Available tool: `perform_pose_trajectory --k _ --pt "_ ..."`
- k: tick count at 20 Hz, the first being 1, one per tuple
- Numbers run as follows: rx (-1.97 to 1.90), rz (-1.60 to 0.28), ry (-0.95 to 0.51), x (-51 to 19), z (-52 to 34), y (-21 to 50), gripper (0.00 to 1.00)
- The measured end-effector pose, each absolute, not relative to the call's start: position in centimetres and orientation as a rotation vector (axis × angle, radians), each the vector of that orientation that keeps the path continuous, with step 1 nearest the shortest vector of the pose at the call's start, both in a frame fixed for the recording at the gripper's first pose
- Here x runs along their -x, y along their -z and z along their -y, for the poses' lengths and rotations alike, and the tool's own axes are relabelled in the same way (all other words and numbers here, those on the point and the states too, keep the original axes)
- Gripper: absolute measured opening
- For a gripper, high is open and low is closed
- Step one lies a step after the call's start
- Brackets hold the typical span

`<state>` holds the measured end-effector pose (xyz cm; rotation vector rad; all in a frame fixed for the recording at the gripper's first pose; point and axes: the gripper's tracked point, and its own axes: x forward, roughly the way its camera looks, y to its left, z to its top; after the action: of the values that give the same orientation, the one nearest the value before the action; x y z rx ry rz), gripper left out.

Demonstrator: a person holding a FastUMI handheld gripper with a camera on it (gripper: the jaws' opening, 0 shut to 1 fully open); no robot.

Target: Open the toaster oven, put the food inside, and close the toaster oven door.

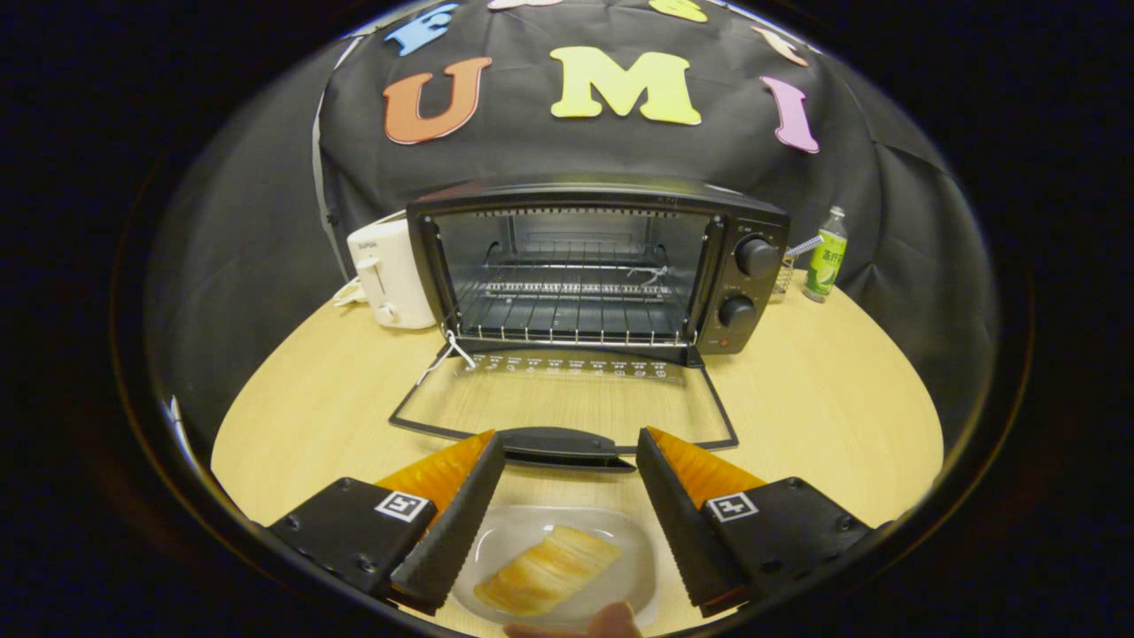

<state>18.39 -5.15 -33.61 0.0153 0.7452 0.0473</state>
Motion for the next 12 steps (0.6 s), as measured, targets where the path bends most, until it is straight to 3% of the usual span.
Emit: perform_pose_trajectory --k 12 --pt "-0.076 -0.638 -0.043 -9.5 6.5 29.4 0.99"
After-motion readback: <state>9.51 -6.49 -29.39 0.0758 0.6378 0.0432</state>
